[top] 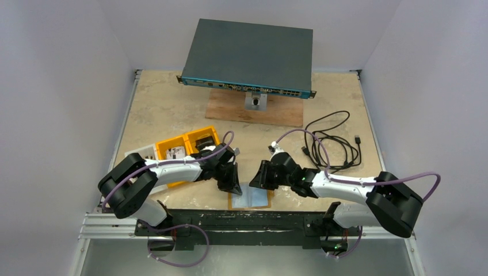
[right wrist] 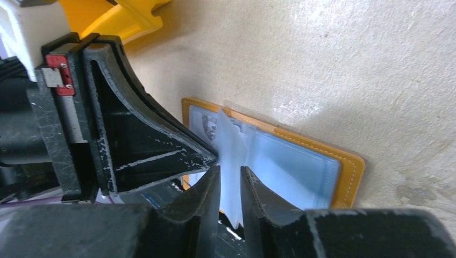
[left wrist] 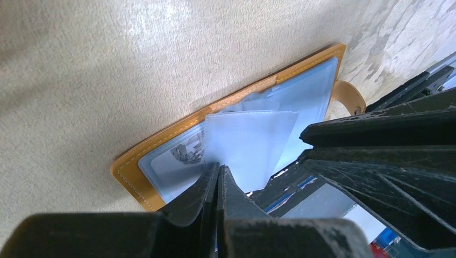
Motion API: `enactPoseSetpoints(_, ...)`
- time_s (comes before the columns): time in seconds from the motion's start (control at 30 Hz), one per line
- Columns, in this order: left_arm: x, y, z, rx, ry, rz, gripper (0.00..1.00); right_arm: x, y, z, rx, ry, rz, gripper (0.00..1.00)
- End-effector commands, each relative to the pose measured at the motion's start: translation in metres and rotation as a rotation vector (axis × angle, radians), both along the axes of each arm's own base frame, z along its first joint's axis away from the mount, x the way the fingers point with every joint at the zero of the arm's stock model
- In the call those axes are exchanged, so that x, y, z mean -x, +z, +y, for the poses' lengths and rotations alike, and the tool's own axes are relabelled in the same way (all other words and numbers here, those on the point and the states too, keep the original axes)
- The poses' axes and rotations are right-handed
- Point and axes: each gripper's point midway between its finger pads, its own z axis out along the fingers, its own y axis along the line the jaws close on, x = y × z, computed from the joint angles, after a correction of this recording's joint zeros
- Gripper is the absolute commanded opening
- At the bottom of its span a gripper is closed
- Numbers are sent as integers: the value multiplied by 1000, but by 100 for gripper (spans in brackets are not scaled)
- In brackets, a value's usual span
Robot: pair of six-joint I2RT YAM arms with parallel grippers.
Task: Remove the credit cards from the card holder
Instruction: Remove the credit card from the card holder.
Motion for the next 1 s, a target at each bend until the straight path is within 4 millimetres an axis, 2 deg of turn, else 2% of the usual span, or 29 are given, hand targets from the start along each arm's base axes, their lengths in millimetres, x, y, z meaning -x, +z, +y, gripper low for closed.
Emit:
enactPoseSetpoints(0.0,-7,7,-10,22,-7,-26,0,-6,3,0,42,3,-31,19)
enactPoseSetpoints(0.13,-8,8,-12,25,-11,-26,0,-5,3,10,37,26,-32,13)
enactPoseSetpoints(0.3,-7,8,-12,25,-15,-27,0,-7,3,12,46,25,-37,12)
enactPoseSetpoints(0.53,-8,13,-12,32,-18,-38,0,-2,-23,-4,149,5,6,7)
enactPoseSetpoints(0.77,-9,19,-9,18,-27,-56,1,2,-34,-15,191,-14,27,2)
enactPoseSetpoints(0.97,-16,33,6,-40,-5,-117,24,6,-44,-20,215,-13,49,1)
